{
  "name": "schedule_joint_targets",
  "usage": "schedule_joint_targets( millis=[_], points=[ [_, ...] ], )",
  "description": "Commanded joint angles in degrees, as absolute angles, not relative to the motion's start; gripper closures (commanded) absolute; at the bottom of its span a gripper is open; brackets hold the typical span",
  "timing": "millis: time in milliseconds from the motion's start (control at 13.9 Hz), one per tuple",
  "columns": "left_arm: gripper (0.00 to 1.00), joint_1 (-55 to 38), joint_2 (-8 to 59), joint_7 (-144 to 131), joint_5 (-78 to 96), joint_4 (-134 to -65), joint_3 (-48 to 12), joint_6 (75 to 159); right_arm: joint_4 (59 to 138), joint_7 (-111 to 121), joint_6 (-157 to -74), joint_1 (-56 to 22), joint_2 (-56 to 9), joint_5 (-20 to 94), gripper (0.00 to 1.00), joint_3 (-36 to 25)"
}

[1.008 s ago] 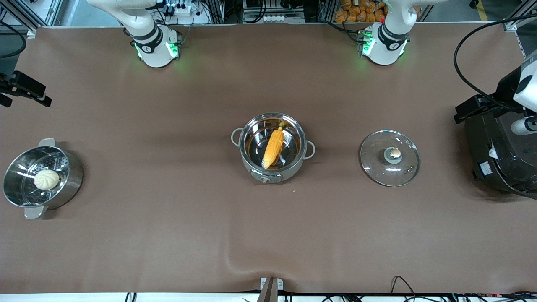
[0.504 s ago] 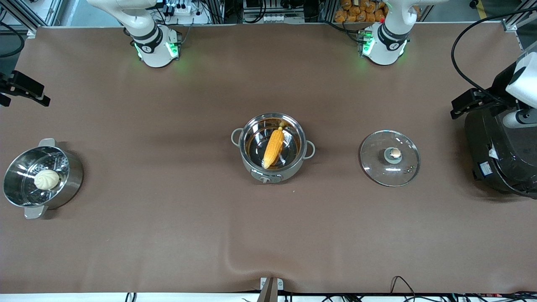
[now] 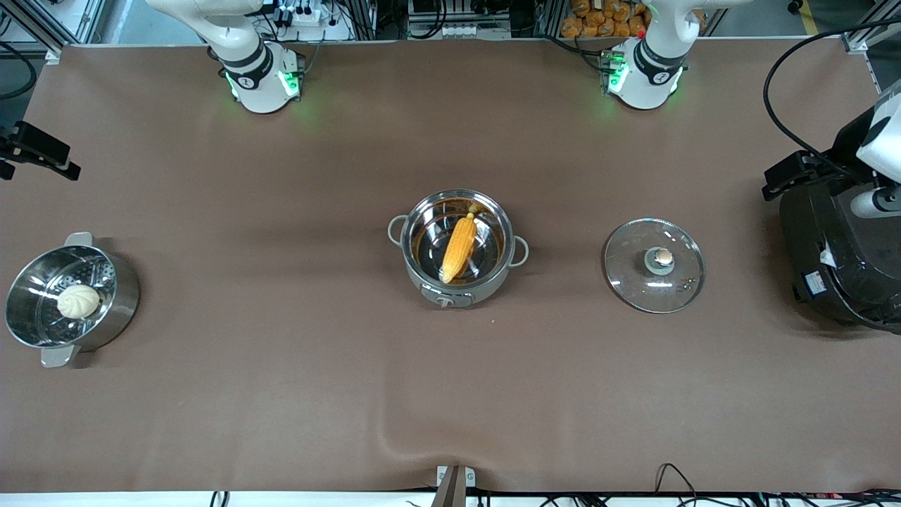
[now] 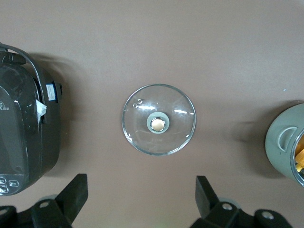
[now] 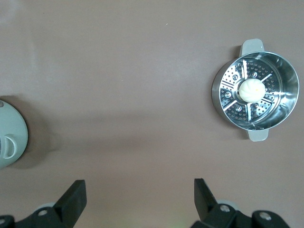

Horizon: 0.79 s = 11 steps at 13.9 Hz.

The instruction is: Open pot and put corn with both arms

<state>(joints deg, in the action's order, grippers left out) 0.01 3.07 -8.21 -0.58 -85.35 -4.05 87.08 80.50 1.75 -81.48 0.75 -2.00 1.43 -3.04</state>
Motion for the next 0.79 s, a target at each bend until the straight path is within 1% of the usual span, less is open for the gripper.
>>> schedule_joint_targets(
  millis=[0,720],
  points=[
    [0.0,0.09,2.11,-7.21,-0.44,-86.04,-3.96,86.75,79.72,2.55,-81.56,2.2,-2.64,1.23,0.0,-2.11],
    [0.0,0.09,2.11,-7.38,-0.44,-85.25,-3.96,86.75,80.42,2.46,-83.5,2.11,-3.69,0.88,0.0,-2.11]
  ],
)
